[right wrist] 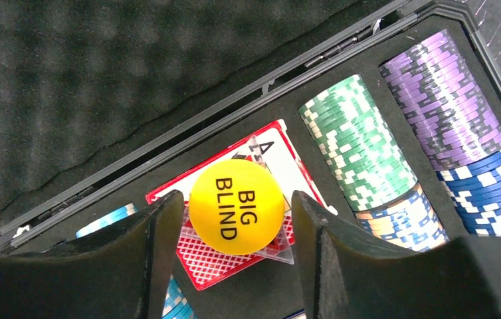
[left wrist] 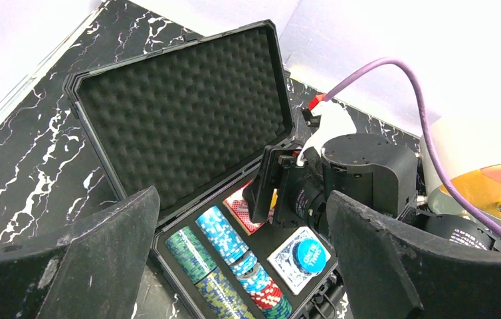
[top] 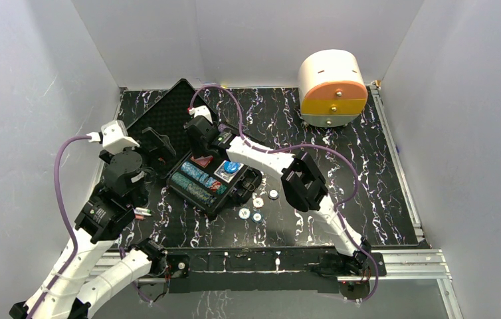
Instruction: Pack up texas hold em set
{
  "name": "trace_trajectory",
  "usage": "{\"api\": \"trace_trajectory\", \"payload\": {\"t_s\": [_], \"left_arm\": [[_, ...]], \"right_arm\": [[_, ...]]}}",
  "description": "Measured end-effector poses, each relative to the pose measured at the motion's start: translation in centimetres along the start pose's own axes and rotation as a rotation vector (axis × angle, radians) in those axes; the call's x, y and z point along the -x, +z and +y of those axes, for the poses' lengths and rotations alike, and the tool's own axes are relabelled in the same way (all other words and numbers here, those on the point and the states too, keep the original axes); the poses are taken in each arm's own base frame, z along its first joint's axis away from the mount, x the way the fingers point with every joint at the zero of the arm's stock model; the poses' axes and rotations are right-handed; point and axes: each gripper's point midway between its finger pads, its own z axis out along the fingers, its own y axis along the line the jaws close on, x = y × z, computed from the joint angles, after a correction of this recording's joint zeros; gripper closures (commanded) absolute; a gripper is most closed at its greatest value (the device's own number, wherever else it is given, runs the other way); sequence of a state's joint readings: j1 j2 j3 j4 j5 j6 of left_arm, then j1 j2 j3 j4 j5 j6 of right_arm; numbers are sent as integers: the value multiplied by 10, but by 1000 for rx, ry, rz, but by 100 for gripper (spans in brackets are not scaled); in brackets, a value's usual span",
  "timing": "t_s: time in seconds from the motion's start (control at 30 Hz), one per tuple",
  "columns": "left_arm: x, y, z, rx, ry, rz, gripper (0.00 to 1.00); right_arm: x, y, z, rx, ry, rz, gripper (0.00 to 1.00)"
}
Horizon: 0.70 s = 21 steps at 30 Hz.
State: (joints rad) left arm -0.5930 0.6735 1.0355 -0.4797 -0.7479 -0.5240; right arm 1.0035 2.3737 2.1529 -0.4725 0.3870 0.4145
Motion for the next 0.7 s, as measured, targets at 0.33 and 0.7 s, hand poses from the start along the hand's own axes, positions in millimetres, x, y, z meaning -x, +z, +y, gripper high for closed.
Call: {"api": "trace_trajectory", "payload": {"t_s": [0.33,0.7], "left_arm": [[-3,2,-1,1,8,10,4],[-6,2,-7,-26,0,28,2]], "right_arm": [[4,-13,6,48,0,8,8],[40,-127,-31,74,133,-88,15]]}}
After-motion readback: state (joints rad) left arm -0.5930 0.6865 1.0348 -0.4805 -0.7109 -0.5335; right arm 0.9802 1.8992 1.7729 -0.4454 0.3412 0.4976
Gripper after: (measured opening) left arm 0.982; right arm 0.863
